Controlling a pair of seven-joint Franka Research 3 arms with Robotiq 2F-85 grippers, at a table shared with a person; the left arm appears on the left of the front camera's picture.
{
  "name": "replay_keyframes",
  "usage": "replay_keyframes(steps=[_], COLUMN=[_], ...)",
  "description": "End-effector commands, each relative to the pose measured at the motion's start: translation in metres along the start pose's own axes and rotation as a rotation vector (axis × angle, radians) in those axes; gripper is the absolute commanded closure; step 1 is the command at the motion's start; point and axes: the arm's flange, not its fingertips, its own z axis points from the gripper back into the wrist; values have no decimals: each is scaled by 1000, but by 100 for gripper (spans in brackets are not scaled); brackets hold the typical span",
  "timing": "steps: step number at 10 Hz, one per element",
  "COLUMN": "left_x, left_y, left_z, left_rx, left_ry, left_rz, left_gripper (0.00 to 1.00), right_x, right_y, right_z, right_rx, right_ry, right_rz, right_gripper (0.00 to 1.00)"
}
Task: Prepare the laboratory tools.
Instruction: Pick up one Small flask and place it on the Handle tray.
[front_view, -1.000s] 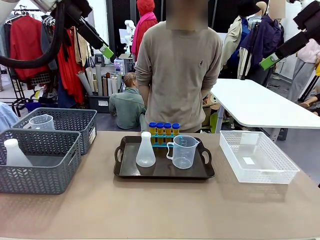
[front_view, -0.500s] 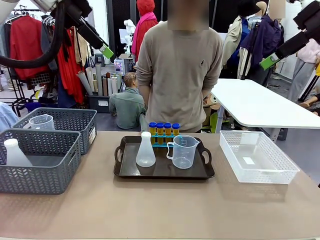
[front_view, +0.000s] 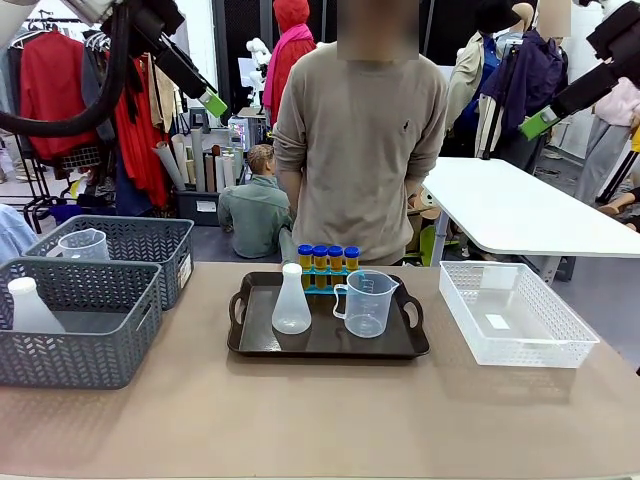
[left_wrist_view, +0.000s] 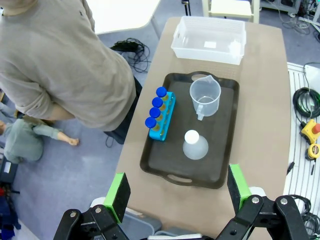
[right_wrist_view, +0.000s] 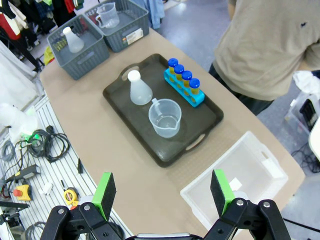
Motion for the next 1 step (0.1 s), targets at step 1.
replay_keyframes(steps=[1], left_x=[1], left_y=[-1], left_z=[2], left_rx=[-1], left_ry=[-5], left_rz=[1], left_gripper=[0], right_x=[2], right_y=[1], right_z=[0], right_rx=[8], right_ry=[-8], right_rz=[-7], right_gripper=[0])
